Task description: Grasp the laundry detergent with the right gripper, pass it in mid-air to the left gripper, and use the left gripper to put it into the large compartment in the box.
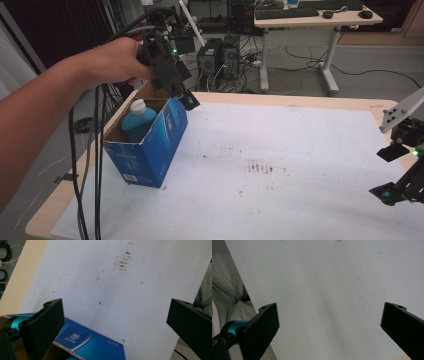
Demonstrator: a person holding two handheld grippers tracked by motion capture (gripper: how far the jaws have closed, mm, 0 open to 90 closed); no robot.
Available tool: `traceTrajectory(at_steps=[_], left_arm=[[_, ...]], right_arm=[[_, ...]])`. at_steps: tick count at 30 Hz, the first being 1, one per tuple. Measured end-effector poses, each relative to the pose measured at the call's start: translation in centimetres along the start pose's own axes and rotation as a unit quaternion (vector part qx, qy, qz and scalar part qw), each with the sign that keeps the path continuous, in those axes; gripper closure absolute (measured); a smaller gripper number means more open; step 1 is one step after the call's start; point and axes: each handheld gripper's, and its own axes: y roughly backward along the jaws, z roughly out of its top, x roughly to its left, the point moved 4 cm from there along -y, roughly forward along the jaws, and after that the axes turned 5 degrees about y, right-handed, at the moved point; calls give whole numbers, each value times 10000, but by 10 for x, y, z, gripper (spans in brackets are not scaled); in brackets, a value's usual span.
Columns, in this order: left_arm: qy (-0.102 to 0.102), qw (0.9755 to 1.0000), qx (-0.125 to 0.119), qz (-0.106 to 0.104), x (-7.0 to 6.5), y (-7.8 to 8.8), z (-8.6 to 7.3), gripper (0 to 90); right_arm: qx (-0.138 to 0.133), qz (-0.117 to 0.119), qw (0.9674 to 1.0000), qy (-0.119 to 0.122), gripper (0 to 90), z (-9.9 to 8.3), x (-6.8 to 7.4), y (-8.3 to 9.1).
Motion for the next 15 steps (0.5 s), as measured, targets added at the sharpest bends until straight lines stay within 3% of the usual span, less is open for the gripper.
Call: traceTrajectory(at_steps=[2,6,8,15], left_arm=[[-17,10000,-5,49,-3,-4,6,16],[-100,9998,-121,-92,-12,-12,16,16],[-46,9998,-170,-101,-16,-16,22,16],[-123,9996,-168,-206,-26,-33,36,16]], right_arm=[[-7,6,10000,5,12,1,1,0],[-24,-10,10000,-1,12,2,1,0],[-37,-5,10000,21,12,3,1,0],[-41,-8,10000,74,12,6,2,-2]])
